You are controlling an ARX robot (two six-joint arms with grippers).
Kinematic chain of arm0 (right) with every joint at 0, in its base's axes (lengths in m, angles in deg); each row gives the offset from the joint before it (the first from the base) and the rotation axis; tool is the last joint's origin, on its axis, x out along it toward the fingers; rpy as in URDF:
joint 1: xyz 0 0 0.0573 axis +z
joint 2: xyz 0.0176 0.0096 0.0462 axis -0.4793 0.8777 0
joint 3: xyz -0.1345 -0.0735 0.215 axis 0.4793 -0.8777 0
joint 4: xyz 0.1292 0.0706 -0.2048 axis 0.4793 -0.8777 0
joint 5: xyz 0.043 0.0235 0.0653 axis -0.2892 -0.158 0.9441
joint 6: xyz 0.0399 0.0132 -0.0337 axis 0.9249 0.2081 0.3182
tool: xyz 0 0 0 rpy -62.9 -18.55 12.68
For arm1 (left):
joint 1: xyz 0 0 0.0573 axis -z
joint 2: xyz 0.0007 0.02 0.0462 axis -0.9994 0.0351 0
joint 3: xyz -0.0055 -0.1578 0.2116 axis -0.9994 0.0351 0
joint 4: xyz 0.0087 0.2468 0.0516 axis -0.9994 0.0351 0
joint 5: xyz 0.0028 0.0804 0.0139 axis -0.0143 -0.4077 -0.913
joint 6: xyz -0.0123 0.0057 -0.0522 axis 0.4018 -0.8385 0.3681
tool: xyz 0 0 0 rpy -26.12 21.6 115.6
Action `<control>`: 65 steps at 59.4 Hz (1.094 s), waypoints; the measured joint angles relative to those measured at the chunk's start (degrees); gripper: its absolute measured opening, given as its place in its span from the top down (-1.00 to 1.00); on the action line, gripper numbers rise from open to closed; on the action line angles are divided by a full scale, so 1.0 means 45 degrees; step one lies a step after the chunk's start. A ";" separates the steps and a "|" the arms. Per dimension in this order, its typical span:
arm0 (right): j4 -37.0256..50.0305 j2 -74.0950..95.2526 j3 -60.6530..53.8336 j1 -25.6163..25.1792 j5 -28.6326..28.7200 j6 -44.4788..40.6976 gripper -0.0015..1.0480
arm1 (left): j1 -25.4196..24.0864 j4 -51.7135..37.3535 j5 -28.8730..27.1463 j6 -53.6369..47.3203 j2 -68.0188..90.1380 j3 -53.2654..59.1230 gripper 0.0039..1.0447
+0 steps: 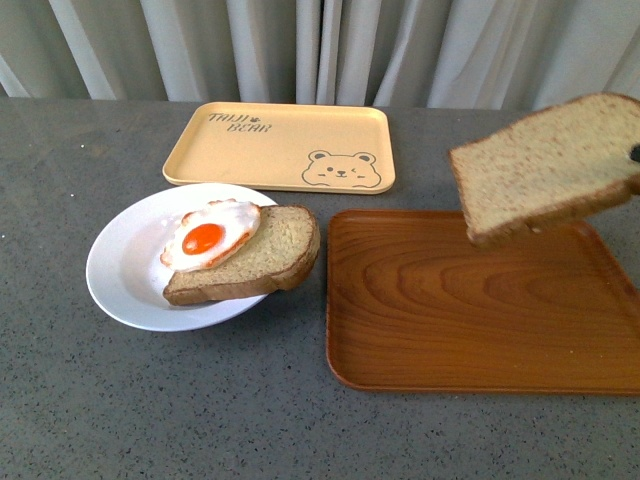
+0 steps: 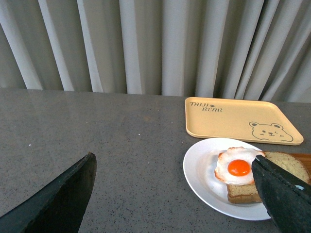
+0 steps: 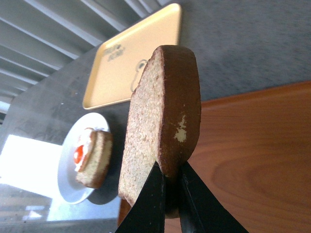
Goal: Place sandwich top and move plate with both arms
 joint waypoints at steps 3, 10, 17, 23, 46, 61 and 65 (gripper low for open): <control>0.0151 -0.0087 0.0180 0.0738 -0.0384 0.0350 0.96 | 0.0000 0.0000 0.0000 0.0000 0.0000 0.0000 -0.83; 0.0393 0.0092 0.0719 0.2608 -0.1491 0.0981 0.96 | 0.0000 0.0000 0.0000 0.0000 0.0000 0.0000 -0.83; 0.0831 0.0670 0.1219 0.4221 -0.2545 0.1472 0.96 | 0.0000 0.0000 0.0000 0.0000 0.0000 0.0000 -0.83; 0.1132 0.1409 0.1656 0.5498 -0.3769 0.1647 0.96 | 0.0000 0.0000 0.0000 0.0000 0.0000 0.0000 -0.83; 0.2259 0.4347 0.3434 0.8150 -0.6334 0.3458 0.96 | 0.0000 0.0000 0.0000 0.0000 0.0000 0.0000 -0.83; 0.2652 0.5765 0.4041 0.8820 -0.7388 0.4279 0.96 | 0.0000 0.0000 0.0000 0.0000 0.0000 0.0000 -0.83; 0.2676 0.6003 0.4095 0.8976 -0.7528 0.4376 0.96 | 0.0000 0.0000 0.0000 0.0000 0.0000 0.0000 -0.83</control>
